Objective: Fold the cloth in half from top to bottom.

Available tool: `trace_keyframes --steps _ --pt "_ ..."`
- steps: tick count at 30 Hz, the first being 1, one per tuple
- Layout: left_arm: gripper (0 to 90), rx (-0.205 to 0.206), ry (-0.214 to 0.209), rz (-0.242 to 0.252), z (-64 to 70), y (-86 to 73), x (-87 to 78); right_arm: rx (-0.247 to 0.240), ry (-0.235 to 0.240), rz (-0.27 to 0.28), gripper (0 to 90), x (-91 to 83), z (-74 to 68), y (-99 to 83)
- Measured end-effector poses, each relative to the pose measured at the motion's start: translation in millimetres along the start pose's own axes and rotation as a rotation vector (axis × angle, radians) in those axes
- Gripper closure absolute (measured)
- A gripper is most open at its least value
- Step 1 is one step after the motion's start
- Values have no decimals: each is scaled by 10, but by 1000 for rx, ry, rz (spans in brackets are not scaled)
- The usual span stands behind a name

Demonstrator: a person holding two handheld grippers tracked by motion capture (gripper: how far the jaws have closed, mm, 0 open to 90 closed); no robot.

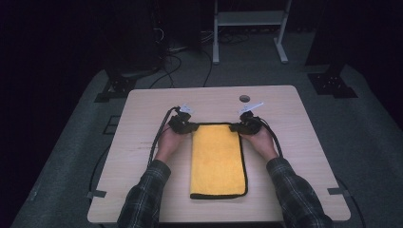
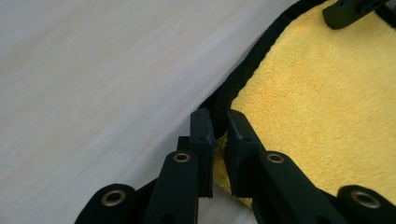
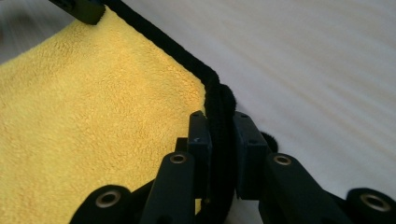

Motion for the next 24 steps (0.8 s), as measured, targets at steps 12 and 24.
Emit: trace_keyframes --steps 12,24 --pt "819 58 86 120 -113 362 -496 -65 -15 130 786 -377 -105 496" --pt "819 52 -12 171 199 153 -656 -58 97 160 784 -486 -209 135"
Point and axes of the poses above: each handheld gripper's, and its own axes: x roughly forward along the jaws, y roughly out of its top, z roughly to its right, the point moved 2 cm from there along x, roughly forward along the jaws, and after that the axes turned 11 degrees about x, right-handed, at the moved point
